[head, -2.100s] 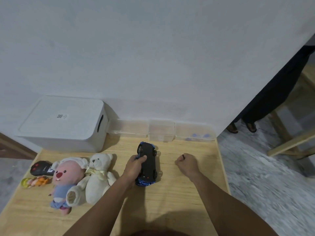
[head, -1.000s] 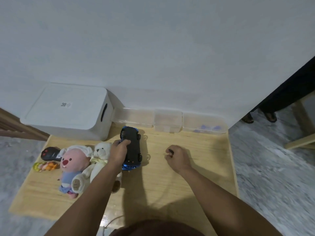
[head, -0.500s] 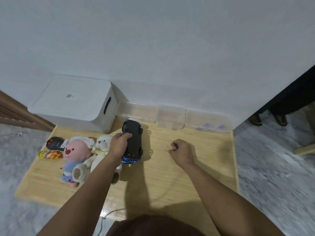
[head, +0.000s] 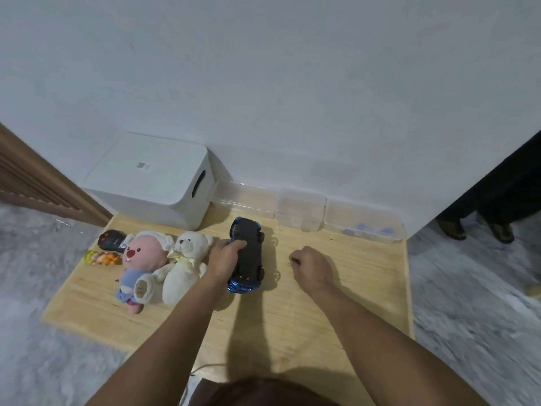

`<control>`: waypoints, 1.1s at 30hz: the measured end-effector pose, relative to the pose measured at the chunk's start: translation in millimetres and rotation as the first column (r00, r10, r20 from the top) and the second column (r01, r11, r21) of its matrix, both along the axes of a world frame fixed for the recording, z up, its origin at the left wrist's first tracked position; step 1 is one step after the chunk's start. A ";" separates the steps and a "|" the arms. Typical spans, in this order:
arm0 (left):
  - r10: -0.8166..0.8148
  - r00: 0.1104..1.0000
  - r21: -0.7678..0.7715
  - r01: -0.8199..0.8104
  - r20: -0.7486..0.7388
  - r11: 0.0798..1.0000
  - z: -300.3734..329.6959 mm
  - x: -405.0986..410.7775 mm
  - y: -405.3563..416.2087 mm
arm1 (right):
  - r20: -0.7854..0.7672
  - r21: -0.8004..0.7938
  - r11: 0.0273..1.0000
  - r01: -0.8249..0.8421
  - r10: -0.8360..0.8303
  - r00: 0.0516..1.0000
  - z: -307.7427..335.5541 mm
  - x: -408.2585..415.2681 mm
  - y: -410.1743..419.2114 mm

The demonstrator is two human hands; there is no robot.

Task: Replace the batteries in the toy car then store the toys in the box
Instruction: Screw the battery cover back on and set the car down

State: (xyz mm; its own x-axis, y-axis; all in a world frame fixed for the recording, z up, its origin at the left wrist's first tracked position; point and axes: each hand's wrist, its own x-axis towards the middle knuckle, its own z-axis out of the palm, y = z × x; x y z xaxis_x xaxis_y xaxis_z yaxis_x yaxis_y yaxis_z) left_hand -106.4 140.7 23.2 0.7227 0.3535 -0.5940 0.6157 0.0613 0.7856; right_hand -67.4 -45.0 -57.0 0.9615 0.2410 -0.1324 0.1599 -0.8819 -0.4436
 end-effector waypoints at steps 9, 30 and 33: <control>0.055 0.998 -0.048 -0.056 -0.021 0.997 -2.3 -4.8 -3.5 | 0.034 -0.234 0.946 -0.226 0.240 0.970 5.1 3.0 -2.3; 0.032 0.992 -0.242 -0.002 0.122 0.970 10.1 6.9 -24.7 | 0.001 0.501 0.860 0.100 -0.116 0.993 69.9 16.2 36.0; 0.031 0.990 -0.236 0.002 0.134 0.972 10.0 8.9 -25.7 | 0.035 0.484 0.870 0.093 -0.125 0.992 73.2 17.7 35.9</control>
